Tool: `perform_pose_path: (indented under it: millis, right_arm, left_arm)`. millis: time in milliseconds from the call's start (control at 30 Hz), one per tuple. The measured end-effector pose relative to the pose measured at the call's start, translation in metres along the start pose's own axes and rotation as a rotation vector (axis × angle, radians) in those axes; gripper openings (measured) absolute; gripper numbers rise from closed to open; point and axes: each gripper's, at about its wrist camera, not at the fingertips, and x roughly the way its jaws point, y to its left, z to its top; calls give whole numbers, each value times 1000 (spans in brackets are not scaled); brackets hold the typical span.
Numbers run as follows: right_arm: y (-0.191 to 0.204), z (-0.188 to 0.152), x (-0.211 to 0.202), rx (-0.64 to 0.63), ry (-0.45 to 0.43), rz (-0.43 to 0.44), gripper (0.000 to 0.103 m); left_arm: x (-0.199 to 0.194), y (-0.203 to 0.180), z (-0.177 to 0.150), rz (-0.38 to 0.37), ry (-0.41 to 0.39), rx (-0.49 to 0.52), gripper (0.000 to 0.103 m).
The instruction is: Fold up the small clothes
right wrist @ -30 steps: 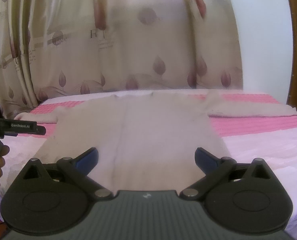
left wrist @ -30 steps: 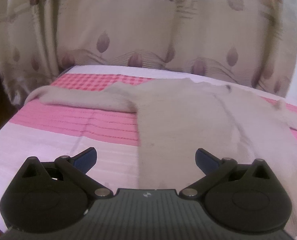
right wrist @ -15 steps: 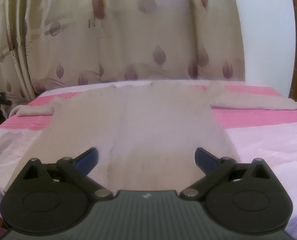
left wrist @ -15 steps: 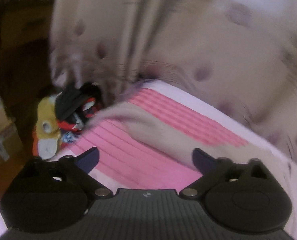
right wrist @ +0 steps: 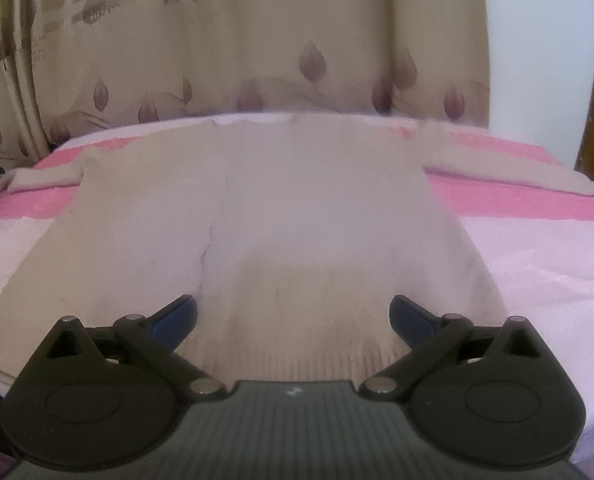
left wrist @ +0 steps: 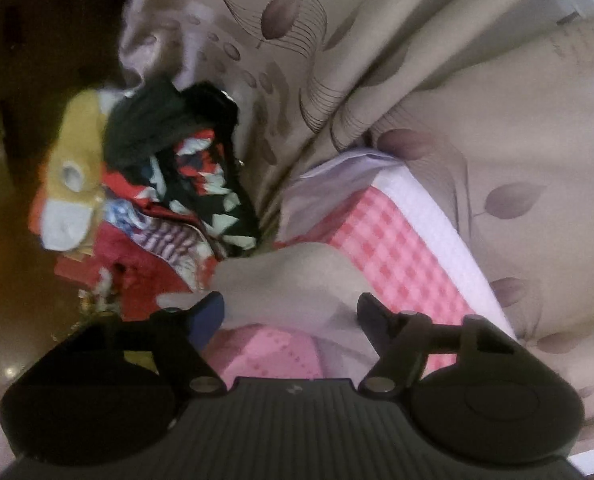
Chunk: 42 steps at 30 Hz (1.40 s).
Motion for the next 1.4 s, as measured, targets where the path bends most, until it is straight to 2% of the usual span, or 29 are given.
perform_pose_path:
  millis: [100, 133, 167, 200, 233, 267, 367, 500, 533, 600, 667, 767, 800, 900, 933, 967, 1033, 1067, 1100, 1200, 1233, 1333, 1367, 1400]
  right_arm:
    - [3, -1, 3, -9, 8, -5, 103]
    - [4, 0, 4, -9, 13, -4, 103]
    - [5, 0, 6, -10, 18, -3, 103]
    - [6, 0, 7, -11, 22, -1, 103]
    - [8, 0, 8, -13, 24, 2, 103]
    - [9, 1, 8, -12, 27, 7, 103]
    - [9, 3, 8, -13, 24, 14, 103]
    - [5, 1, 7, -7, 12, 11, 103]
    - [5, 0, 7, -3, 11, 12, 103]
    - [3, -2, 5, 11, 11, 19, 103]
    - [2, -3, 4, 21, 16, 26, 103]
    - [1, -3, 4, 25, 20, 32, 103]
    - [1, -1, 5, 27, 21, 33, 103]
    - [0, 0, 7, 28, 18, 38, 103]
    - [1, 0, 8, 30, 21, 42, 103]
    - [1, 0, 9, 29, 21, 44, 103]
    - [4, 0, 8, 25, 17, 48, 103]
    - [6, 0, 7, 18, 16, 49, 103]
    - [8, -1, 7, 11, 15, 48, 103]
    - [12, 0, 9, 1, 25, 42, 103]
    - [12, 0, 9, 0, 28, 40, 103]
    - [9, 2, 8, -1, 24, 24, 103]
    - [8, 2, 8, 2, 25, 19, 103]
    - [7, 1, 8, 6, 27, 15, 103]
  left_arm:
    - [12, -1, 4, -1, 3, -20, 74]
    - [14, -2, 4, 5, 0, -24, 68]
    - [16, -2, 4, 16, -4, -25, 42]
    - [17, -3, 2, 44, -8, -18, 33]
    - [15, -4, 0, 52, -24, -15, 30]
    - [10, -4, -3, 51, -52, -18, 21]
    - [-19, -12, -13, 14, -132, 12, 19]
    - [-70, -5, -43, -151, -245, 31, 19]
    - [-80, 3, -54, -191, -260, 41, 22]
    - [-94, 14, -75, -212, -265, 92, 28]
    - [-103, 29, -94, -199, -264, 97, 44]
    - [-119, 56, -113, -140, -279, 46, 51]
    - [-124, 61, -114, -118, -285, 41, 53]
    - [-135, 55, -99, -57, -321, 84, 66]
    - [-138, 48, -90, -47, -334, 101, 76]
    - [-138, 41, -82, -43, -335, 122, 91]
    - [-127, 21, -62, -16, -308, 186, 101]
    - [-116, 12, -51, 3, -278, 204, 101]
    - [-102, 5, -40, 9, -219, 232, 101]
    - [-56, -14, -18, 97, -56, 258, 98]
    - [-43, -15, -13, 130, -8, 256, 89]
    - [-14, -13, -5, 191, 95, 217, 83]
    - [-10, -8, -6, 195, 115, 204, 71]
    - [-6, -3, -8, 183, 130, 184, 65]
